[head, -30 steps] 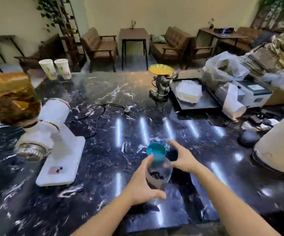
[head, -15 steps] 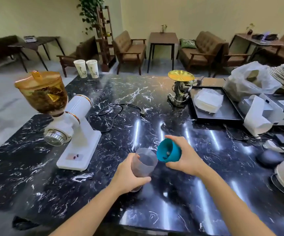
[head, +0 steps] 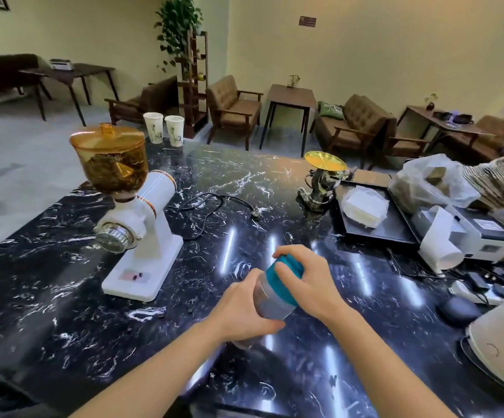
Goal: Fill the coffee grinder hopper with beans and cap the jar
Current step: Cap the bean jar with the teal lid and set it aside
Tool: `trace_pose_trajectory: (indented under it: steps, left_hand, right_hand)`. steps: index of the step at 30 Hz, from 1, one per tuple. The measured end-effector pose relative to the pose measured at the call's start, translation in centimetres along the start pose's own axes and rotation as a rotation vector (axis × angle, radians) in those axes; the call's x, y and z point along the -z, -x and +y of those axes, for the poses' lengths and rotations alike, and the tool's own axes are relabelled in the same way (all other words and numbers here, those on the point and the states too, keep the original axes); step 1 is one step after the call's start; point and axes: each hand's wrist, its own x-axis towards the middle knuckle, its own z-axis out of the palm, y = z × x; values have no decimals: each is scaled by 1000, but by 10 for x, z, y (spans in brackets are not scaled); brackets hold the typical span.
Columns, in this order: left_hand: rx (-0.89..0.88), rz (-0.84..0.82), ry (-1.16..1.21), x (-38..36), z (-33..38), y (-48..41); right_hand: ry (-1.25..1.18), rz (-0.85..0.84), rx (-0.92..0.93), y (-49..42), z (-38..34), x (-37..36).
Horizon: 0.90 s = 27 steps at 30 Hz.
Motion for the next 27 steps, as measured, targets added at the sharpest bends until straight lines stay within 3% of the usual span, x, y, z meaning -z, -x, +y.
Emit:
trace_pose_trajectory:
  steps: [4,7,9,13,14,15,17,19,23,25,27]
  left_hand:
    - [-44,-95,183,8,6,6]
    - [-45,-108,250,14,10,5]
    - [-15,-77,186,18,13,3]
    - [57,49,-127,19,18,2]
    - [46,75,-172,18,17,2]
    - [31,98,-196,18,14,2]
    - [18,112,-149,20,5,0]
    - [41,86,103,23,-5,-4]
    - [60,57,615,-1,-18,-18]
    - [25,-17,580,-19,-21,-26]
    - [-106,-85,312,-34,-24,-38]
  right_hand:
    - [-65,-95,179,1,-3,2]
    - [-77,-145,179,-6,-9,2]
    - [-51,-93,97,-10,-10,-4]
    - [247,87,-289,-12,-13,-30]
    - [219,72,-352,-14,-14,-33]
    - [71,29,-393,-16,-13,-30]
    - [-484,-64,-469,-16,-9,-17]
    - [-817,-114,-485,-8,11,-3]
    - [-608,-250,-457,34,39,-23]
    - [-513,-137,-471,45,55,-34]
    - [-432,6,-493,51,70,-25]
